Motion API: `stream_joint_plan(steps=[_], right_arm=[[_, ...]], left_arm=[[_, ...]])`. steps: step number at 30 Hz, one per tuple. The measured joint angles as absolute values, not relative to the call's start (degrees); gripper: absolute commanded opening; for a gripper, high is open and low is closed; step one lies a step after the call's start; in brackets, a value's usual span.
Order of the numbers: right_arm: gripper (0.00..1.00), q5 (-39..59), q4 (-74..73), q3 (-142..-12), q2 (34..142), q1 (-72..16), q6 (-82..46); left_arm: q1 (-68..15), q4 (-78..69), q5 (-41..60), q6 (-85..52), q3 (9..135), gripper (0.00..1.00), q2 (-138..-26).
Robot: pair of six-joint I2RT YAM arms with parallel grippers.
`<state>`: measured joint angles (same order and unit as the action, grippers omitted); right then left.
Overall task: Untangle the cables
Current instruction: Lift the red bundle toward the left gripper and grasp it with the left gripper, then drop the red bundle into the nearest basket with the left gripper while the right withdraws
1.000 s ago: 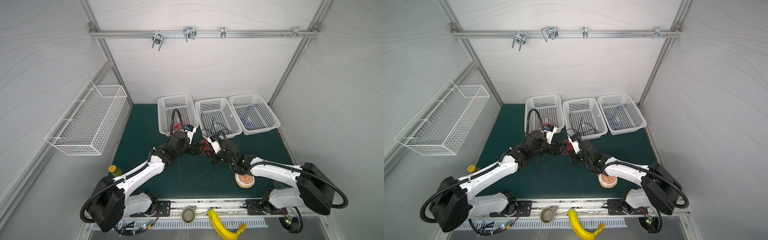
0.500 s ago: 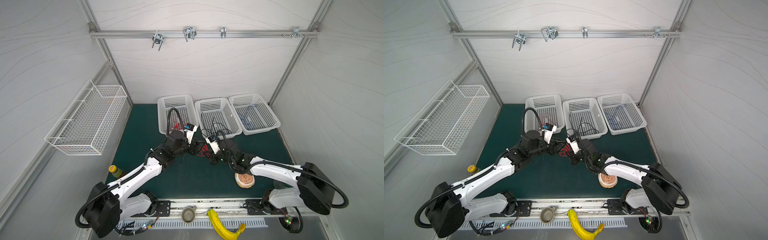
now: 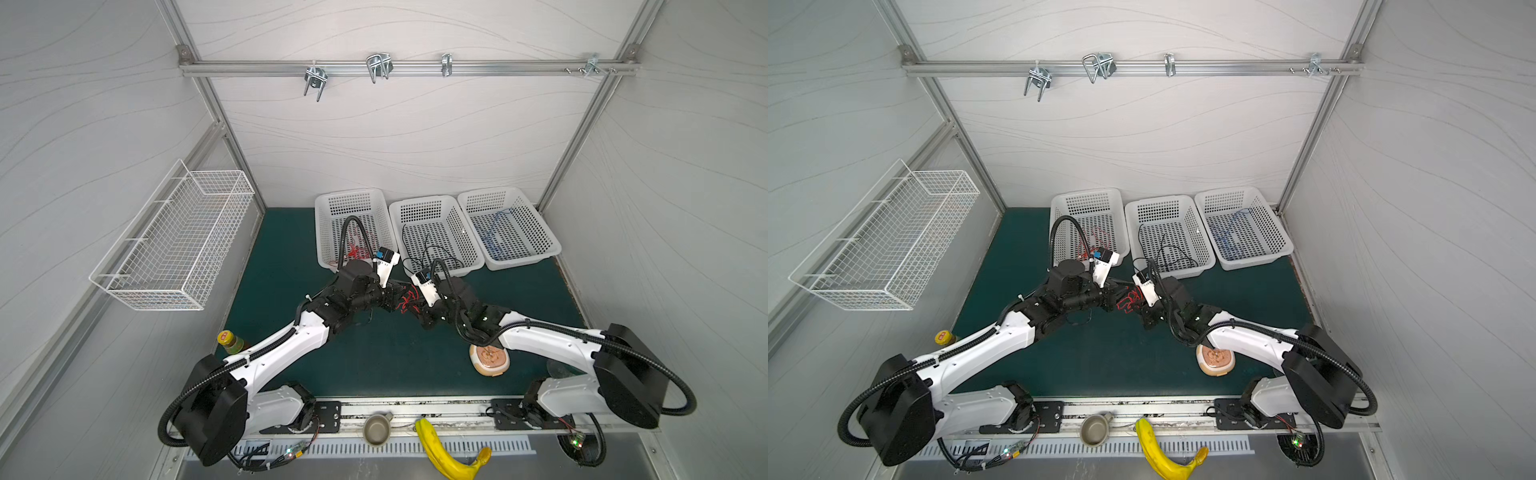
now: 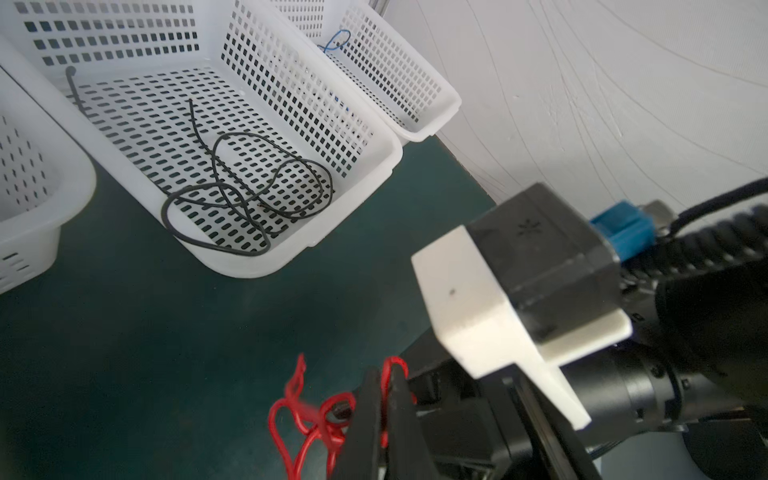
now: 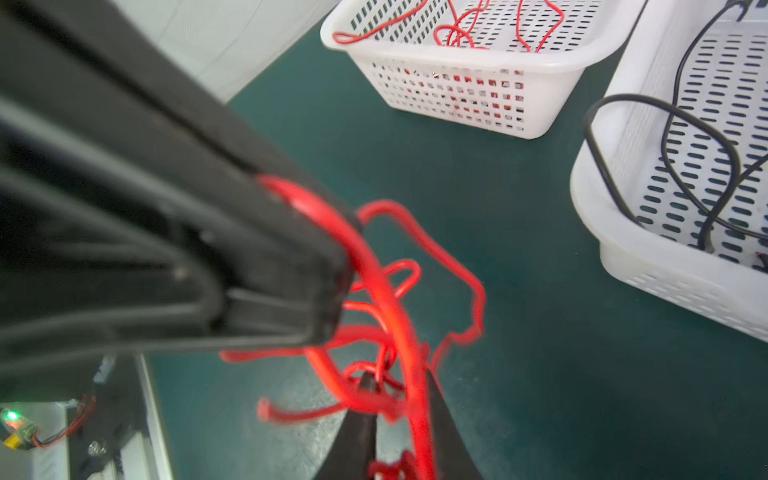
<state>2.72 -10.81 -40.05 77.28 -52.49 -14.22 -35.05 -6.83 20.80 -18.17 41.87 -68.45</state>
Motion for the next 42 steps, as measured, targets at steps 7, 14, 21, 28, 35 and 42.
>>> stream_joint_plan(steps=[7,14,21,28,35,42], right_arm=[[0.5,-2.9,-10.7,-40.2,77.0,-52.6,-15.5],[0.28,-9.2,-9.9,-38.4,76.4,-52.7,-17.0],[0.27,-10.6,-9.5,-37.9,76.4,-52.7,-16.9],[0.29,-10.6,-9.5,-38.0,76.4,-52.7,-16.6],[0.3,-11.1,-9.6,-38.0,76.5,-52.7,-16.5],[0.3,-11.5,-9.5,-38.0,76.6,-52.7,-16.5]], left_arm=[[-35.3,-7.1,12.7,-21.4,41.9,0.0,-67.4],[-35.1,-7.5,4.7,-24.1,41.9,0.0,-64.3],[-35.1,-6.7,2.0,-24.4,42.3,0.0,-63.8],[-34.9,-5.4,1.1,-23.6,43.1,0.0,-63.8],[-30.2,-2.9,0.4,-19.7,48.8,0.0,-65.0],[-20.3,-2.8,-2.2,-18.4,58.4,0.0,-75.3]])
